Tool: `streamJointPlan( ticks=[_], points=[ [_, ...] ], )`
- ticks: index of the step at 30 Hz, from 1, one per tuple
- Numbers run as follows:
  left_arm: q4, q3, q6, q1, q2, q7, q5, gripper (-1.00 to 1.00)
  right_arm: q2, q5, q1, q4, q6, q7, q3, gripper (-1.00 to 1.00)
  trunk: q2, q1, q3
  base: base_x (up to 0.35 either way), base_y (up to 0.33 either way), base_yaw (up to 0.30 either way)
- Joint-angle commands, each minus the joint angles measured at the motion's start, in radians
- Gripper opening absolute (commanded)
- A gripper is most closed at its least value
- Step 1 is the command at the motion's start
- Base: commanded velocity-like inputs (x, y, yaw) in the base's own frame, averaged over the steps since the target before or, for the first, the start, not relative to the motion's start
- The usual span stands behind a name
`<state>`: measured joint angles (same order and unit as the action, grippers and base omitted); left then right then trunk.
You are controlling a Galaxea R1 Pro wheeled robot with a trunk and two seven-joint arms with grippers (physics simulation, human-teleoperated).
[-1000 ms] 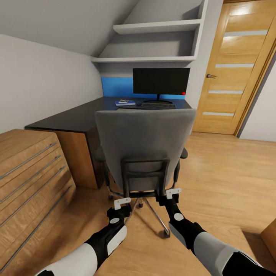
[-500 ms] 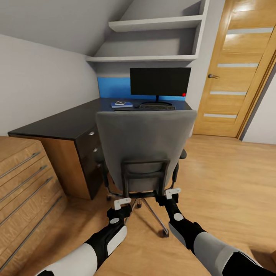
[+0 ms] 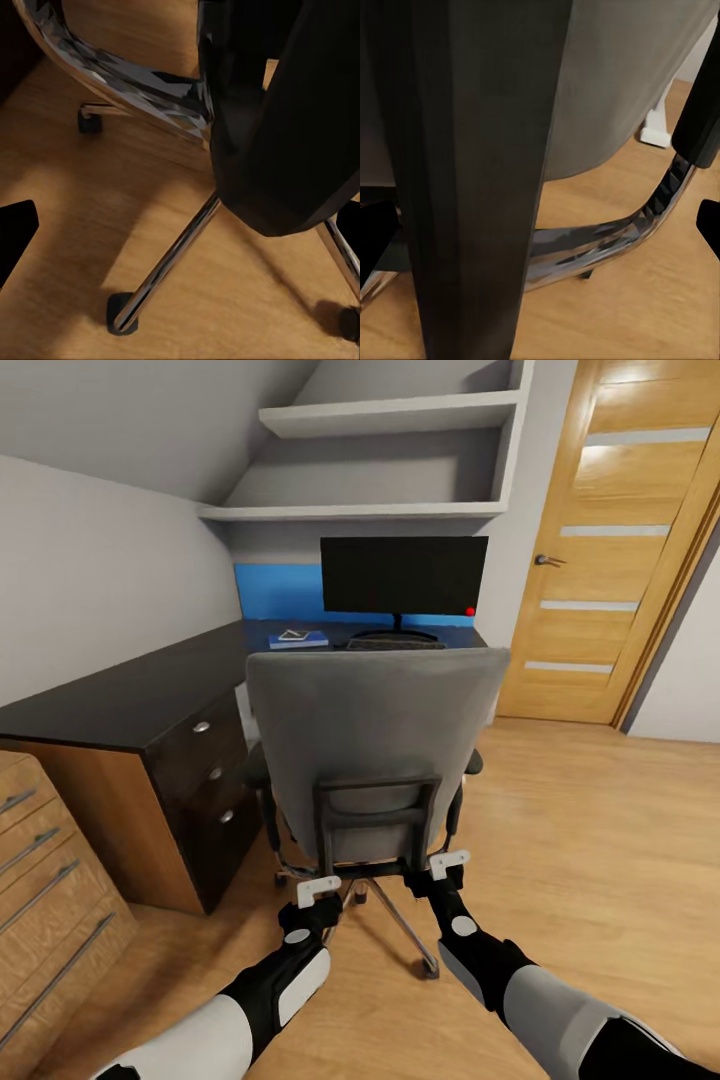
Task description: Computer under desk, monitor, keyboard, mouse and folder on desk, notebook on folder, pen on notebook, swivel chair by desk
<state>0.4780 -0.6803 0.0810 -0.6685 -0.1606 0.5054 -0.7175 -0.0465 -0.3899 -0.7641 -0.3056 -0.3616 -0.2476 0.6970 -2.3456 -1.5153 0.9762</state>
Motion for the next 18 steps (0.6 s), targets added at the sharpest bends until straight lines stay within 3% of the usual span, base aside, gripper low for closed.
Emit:
streamJointPlan(
  ticks=[1, 18],
  points=[
    [0.001, -0.002, 0.008, -0.002, 0.005, 0.011, 0.006, 1.00, 0.005, -0.020, -0.001, 0.002, -0.010, -0.013, -0.006, 1.00, 0.000, 0.000, 0.001, 0.322, -0.140, -0.001],
    [0.001, -0.001, 0.008, -0.002, 0.016, 0.010, 0.006, 1.00, 0.005, -0.020, -0.001, 0.002, -0.009, -0.013, -0.007, 1.00, 0.000, 0.000, 0.001, 0.322, -0.117, 0.000]
  ],
)
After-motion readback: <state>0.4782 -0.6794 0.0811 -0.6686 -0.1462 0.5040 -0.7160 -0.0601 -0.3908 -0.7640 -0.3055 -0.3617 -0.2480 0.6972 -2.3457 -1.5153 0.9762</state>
